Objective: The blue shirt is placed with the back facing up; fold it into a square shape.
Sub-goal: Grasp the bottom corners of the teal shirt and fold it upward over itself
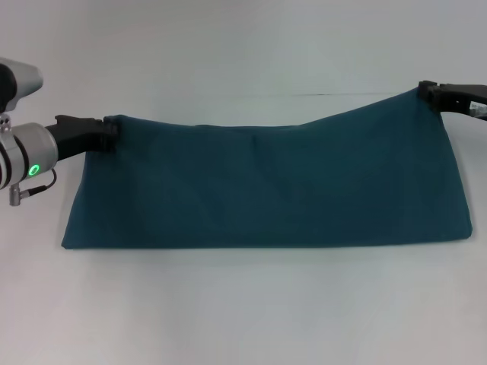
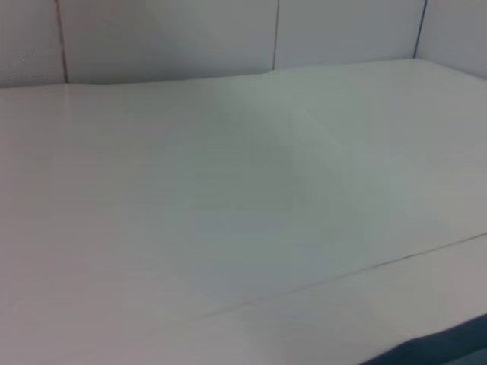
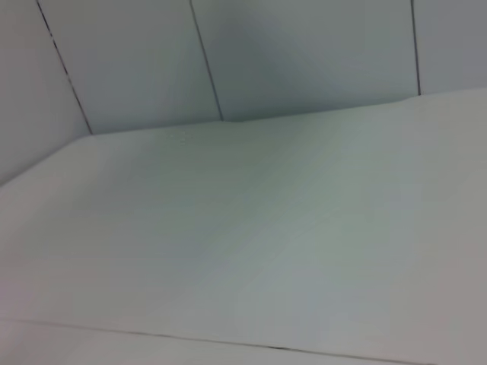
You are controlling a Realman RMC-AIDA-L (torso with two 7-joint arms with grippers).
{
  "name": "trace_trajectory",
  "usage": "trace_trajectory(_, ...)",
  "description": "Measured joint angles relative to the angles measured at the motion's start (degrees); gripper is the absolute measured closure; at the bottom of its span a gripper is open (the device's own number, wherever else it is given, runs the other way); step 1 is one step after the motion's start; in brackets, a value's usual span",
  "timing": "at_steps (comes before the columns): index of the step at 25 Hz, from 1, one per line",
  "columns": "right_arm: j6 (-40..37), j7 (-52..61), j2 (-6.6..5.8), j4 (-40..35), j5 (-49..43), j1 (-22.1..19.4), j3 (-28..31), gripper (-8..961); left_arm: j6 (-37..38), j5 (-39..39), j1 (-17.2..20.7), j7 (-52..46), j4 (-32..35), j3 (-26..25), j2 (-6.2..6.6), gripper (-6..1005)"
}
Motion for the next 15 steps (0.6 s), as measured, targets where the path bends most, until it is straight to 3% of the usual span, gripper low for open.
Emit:
trace_trajectory(7, 4.4, -0.9, 0.41, 0.6, 1.9, 0.8, -0.8, 946, -3.5, -2.5, -0.3, 0.3, -0.1, 1.1, -0.15, 999)
trace_trajectory(15, 5.5, -1.1, -0.08, 0.7, 3.3, 0.5, -0.8, 945, -5.0, -5.8, -0.9, 1.6, 0.3, 1.8, 0.2, 1000)
